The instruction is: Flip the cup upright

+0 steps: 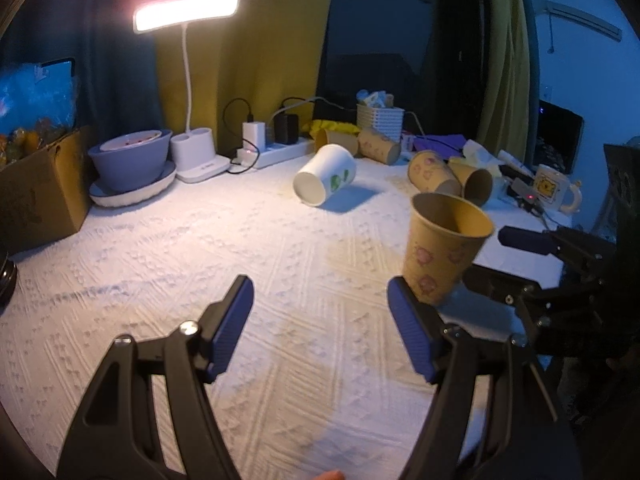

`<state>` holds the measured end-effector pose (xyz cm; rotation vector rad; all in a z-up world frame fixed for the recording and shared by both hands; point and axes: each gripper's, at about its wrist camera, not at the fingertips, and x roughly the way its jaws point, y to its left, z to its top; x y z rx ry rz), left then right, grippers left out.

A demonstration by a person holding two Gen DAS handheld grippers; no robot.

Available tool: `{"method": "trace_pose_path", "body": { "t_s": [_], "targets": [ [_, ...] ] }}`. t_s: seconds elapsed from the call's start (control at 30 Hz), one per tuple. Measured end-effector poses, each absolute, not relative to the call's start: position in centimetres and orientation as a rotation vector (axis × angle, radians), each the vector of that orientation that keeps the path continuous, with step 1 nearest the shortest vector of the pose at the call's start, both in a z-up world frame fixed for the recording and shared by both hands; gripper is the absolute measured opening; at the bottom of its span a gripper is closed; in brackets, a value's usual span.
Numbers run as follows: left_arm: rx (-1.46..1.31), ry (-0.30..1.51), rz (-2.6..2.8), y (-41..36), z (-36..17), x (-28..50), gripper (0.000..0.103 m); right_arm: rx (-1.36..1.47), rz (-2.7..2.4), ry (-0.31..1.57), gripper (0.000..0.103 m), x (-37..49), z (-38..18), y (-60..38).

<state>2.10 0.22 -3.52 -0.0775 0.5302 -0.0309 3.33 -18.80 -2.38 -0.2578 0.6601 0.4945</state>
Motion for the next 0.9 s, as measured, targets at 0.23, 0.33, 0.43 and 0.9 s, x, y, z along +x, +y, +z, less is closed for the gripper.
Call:
{"method": "trace_pose_path", "body": {
  "t_s": [0.23,0.33,0.43,0.9],
  "targets": [
    [-0.069,0.473,-0.06,-1.0,-1.7,0.4,0.088,-0.248,0.477,0.618,0.08,2.3,-0.3,-19.5],
    [-0.059,0.427,-0.069,-1.5,-0.4,-0.3,0.088,-0.232,0.474,0.59,0.08,1.8,1.1,-19.9],
    [-0.05,0.385,-0.076,-2.0,1.0,-0.9,0.089,-0.22,0.47,0.567,0.08,1.4,2.3,-20.2],
    [-0.004,0.25,-0.06,-3.5,5.7,-3.4,0.095,-0.194,0.442,0.45,0.08,-0.8,7.4,-21.2]
  ]
}}
